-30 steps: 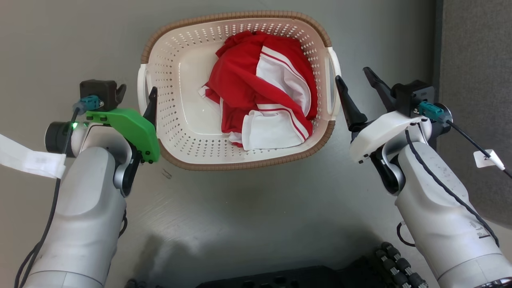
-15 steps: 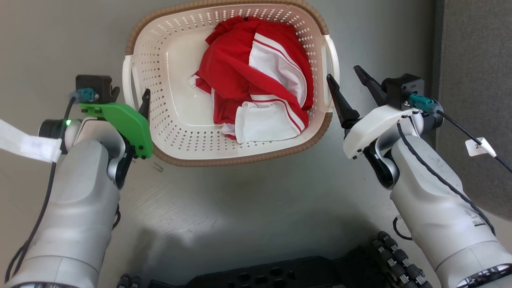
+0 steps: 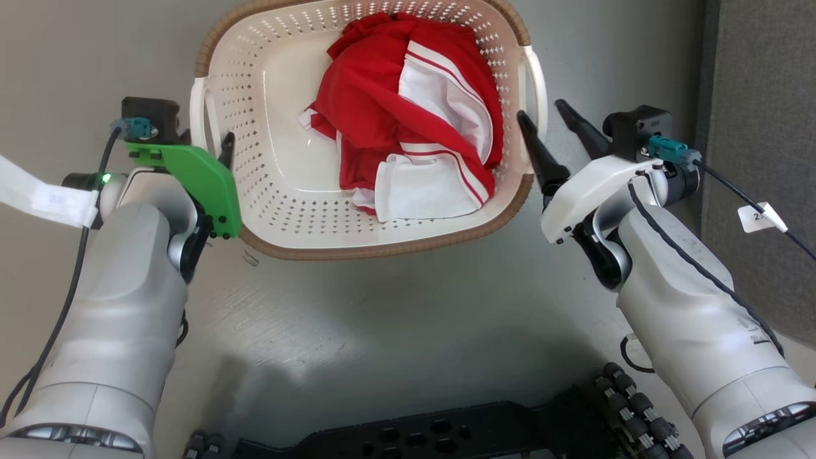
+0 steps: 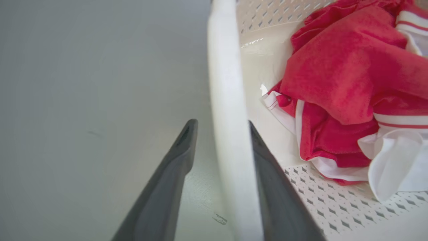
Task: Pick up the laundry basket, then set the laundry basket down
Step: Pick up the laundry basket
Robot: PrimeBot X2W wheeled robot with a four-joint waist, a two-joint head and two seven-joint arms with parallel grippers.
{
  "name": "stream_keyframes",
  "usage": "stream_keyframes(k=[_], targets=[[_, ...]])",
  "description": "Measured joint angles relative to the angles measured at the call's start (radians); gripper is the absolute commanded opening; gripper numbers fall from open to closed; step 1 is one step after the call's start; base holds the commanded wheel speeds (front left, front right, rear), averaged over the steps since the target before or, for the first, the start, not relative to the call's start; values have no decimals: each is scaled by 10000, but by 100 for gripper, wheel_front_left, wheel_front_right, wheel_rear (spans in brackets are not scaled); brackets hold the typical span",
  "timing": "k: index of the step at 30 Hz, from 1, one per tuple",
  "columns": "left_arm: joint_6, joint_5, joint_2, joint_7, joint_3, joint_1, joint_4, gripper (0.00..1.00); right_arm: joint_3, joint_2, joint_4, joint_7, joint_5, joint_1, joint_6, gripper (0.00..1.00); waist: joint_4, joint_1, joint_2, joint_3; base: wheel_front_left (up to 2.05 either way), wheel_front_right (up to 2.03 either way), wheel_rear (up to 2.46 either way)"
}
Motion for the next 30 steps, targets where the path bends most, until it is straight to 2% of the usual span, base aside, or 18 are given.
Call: stream_keyframes(k=[4,19,30], targets=[[-75,-82,-201,38,-50,-163,165,0,136,88,84,-13,157,-61,8,0,7,0,0,12,0,0,0],[-73,-742,-399,-151,-449,-246,577,0,169,165,1170,-42,263,-400,0,0,-14,0,0,-330,0,0,0],[-71,-1787,-617,61,-723,169,892,0,311,205,2073,-29,562,-390,12,0,-65,0,0,-1044,0,0,0]])
